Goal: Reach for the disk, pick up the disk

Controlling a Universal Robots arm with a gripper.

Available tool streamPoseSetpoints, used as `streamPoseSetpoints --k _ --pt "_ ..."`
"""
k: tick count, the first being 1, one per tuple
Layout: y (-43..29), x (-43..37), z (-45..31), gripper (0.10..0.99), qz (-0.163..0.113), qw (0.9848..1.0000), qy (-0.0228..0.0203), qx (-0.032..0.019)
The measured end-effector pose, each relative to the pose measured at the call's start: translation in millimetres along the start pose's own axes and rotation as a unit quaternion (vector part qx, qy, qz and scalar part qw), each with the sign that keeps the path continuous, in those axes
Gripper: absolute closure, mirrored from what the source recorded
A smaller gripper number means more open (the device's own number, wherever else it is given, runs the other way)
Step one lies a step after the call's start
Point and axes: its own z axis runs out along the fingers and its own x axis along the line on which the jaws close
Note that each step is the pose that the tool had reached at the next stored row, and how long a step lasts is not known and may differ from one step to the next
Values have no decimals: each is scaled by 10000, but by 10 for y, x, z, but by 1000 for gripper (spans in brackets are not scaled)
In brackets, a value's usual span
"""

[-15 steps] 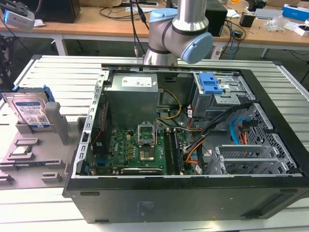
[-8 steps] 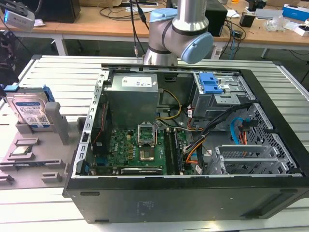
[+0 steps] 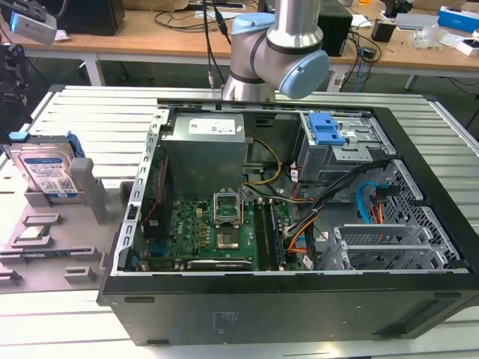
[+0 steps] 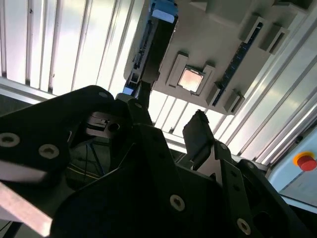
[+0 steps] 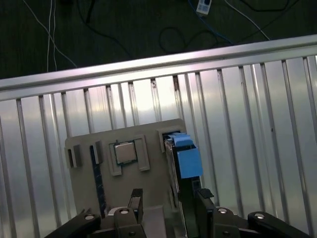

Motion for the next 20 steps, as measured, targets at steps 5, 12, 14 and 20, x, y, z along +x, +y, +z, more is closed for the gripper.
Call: streamPoseSetpoints --k 5,12,14,20 --pt "25 -121 6 541 0 10000 0 0" --pt "37 -130 55 541 0 10000 0 -1" --pt "37 -130 68 541 0 10000 0 0" --pt "32 -130 197 541 -2 10000 0 0"
